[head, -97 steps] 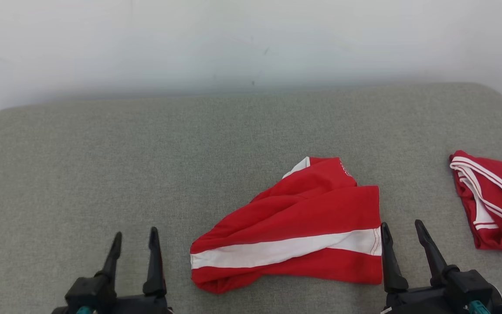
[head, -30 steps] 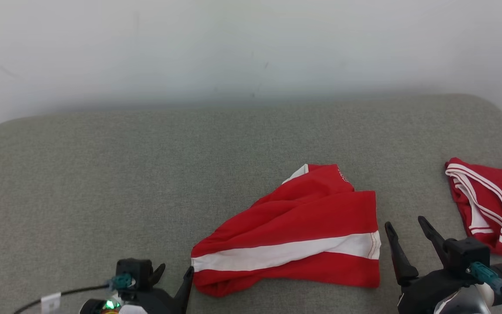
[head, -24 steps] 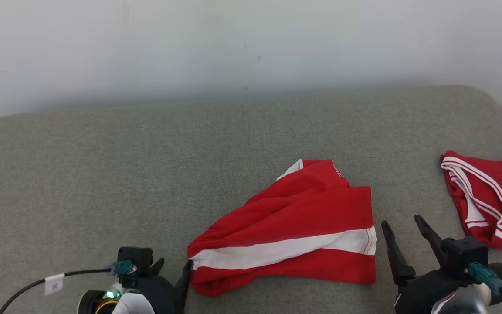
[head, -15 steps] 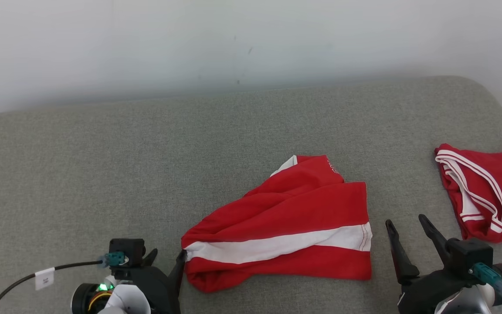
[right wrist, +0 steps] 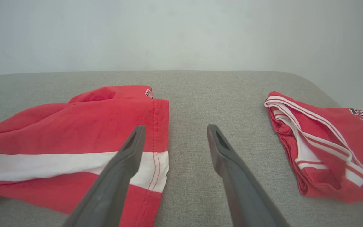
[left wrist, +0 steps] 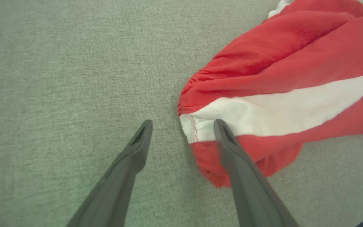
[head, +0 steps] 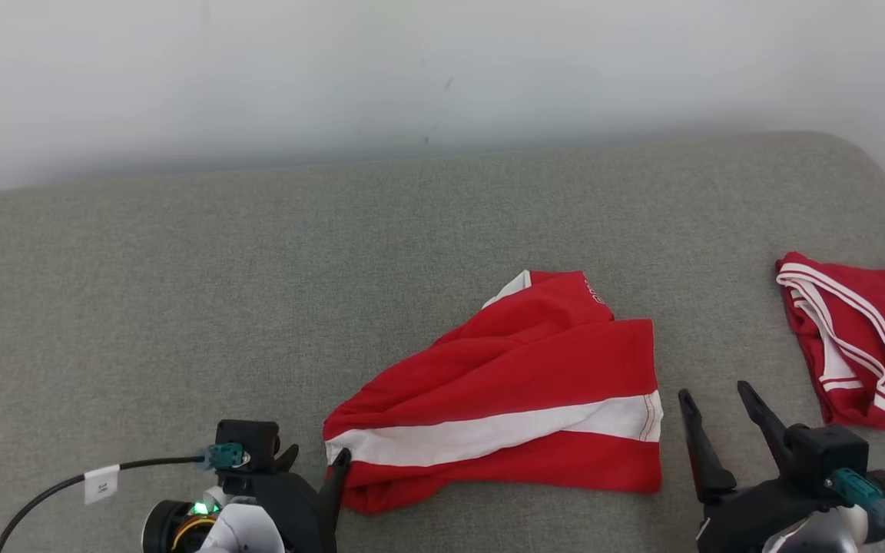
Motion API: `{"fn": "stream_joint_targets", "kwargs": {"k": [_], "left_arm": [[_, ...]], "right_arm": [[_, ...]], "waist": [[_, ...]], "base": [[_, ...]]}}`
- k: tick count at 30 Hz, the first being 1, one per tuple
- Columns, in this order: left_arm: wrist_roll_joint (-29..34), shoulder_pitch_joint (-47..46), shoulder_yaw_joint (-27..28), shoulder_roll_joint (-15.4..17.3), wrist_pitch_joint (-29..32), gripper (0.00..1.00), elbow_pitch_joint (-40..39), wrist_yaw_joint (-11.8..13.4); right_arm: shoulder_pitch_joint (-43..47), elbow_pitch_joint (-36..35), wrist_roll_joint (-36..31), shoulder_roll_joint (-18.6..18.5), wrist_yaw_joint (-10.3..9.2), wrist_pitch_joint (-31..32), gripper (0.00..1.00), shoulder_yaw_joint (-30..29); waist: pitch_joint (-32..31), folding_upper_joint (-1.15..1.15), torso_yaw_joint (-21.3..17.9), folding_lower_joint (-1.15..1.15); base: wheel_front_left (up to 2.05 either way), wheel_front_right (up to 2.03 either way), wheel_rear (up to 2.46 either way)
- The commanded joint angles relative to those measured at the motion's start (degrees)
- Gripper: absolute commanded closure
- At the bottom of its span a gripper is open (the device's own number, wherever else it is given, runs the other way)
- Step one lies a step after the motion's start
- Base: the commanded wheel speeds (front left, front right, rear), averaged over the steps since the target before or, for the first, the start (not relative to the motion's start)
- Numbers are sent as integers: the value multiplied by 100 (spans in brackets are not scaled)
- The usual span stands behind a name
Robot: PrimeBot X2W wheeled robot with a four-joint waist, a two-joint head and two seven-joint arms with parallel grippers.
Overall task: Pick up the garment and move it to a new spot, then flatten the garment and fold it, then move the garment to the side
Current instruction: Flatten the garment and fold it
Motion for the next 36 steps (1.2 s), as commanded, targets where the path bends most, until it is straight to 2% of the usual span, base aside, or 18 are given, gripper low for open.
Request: {"fn": "stream_joint_targets", "kwargs": {"k": [1, 5, 12, 13, 14, 15, 20, 25, 29, 36], "left_arm": [[28, -95, -6, -17, 62, 0, 86, 66], [83, -222, -28, -51, 156, 0, 254, 176], [209, -437, -107, -111, 405, 0, 643, 517], [232, -444, -140, -112, 463, 36, 680, 542], [264, -438, -177, -119, 481, 60, 685, 560], [276, -419, -201, -132, 495, 100, 684, 586], [374, -162, -350, -202, 480, 100, 518, 730], [346, 121, -431, -258, 305, 100, 95, 766], [326, 158, -445, -253, 268, 100, -60, 781], [321, 18, -480, -244, 262, 100, -138, 781]], "right_arm": [[-67, -26, -28, 40, -14, -32, 0, 40], [-112, -25, -23, 36, -14, -44, 0, 68], [-203, 9, -8, 5, -14, -42, 0, 22], [-229, 26, -20, -10, -14, -16, 0, 10], [-257, 46, -48, -28, -14, 53, 0, 5], [-288, 56, -72, -33, -14, 129, 0, 18], [-394, 56, -203, -88, -14, 793, 0, 60], [-290, -184, -169, 39, -14, 1693, 0, -72], [-360, -149, -136, 80, -14, 2186, 0, -100], [-656, 136, 48, -105, -14, 2460, 0, 242]], "waist": [[60, 0, -27, 0], [126, 0, -82, 0], [308, 0, -167, 0], [338, 0, -166, 0], [379, 0, -162, 0], [408, 0, -154, 0], [550, 0, -60, 0], [630, 0, 104, 0], [668, 0, 157, 0], [742, 0, 198, 0]], "base": [[0, 0, 0], [0, 0, 0], [0, 0, 0], [0, 0, 0], [0, 0, 0], [0, 0, 0], [0, 0, 0], [0, 0, 0], [0, 0, 0], [0, 0, 0]]}}
